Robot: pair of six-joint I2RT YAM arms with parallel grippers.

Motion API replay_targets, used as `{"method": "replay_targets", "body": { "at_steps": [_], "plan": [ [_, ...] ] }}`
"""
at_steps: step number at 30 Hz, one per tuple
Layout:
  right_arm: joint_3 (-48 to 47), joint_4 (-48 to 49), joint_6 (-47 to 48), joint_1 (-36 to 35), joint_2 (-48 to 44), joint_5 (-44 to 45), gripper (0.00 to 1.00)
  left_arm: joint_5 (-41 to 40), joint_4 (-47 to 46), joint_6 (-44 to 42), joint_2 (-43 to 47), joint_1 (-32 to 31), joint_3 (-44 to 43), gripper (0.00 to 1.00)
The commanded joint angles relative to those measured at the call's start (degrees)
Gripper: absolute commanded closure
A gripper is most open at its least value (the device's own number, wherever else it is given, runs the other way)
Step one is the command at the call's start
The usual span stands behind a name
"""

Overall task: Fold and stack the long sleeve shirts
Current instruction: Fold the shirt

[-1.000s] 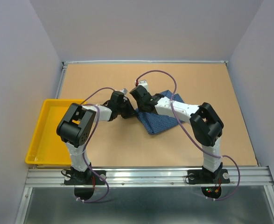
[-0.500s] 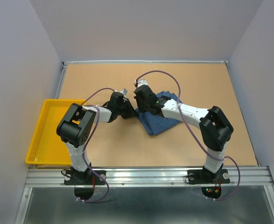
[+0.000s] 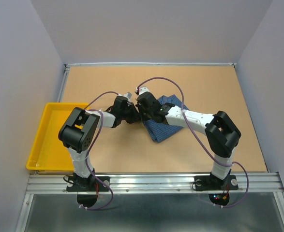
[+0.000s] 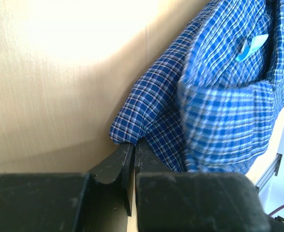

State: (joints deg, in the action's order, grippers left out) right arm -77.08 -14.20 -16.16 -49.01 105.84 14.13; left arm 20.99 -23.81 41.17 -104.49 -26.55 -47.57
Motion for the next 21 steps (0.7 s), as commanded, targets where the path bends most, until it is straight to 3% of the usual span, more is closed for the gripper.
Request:
{"method": "replay_targets", "body": {
  "at_steps": [1, 5, 10, 12, 17, 18, 20, 21],
  "plan": [
    [2.37, 4.09, -1.15, -1.08, -0.55, -1.47, 0.99, -0.78, 2.55, -0.48, 1.39, -0.53, 2.04, 1.00],
    [3.69, 4.70, -2.12, -1.08, -0.29, -2.35, 0.99, -1.04, 1.84, 0.14, 1.74, -0.53, 2.48, 1.00],
    [3.17, 4.70, -2.03, -1.08, -1.77, -2.43, 0.86, -1.30, 1.75, 0.58, 3.50, -0.53, 3.01, 0.98],
    [2.73, 4.70, -1.94, -1.08, -3.35, -2.62, 0.66, -1.48, 2.10, 0.76, 4.99, -0.53, 3.45, 0.95],
    [3.07, 2.96, -0.63, -0.82, -10.55, 1.76, 0.39, -4.19, 6.22, 0.32, 10.08, -0.53, 5.29, 0.91],
    [3.25, 2.34, -0.54, -0.30, -11.61, 2.47, 0.37, -4.90, 7.02, 0.32, 11.22, -0.44, 5.73, 0.76],
    [4.73, 0.93, -0.45, 1.71, -14.50, 3.79, 0.35, -7.09, 9.56, 0.84, 15.34, -0.44, 7.57, 0.58],
    [5.53, 0.66, -0.62, 2.60, -15.57, 4.15, 0.34, -7.63, 10.36, 1.02, 16.84, -0.35, 8.19, 0.55]
  ]
}}
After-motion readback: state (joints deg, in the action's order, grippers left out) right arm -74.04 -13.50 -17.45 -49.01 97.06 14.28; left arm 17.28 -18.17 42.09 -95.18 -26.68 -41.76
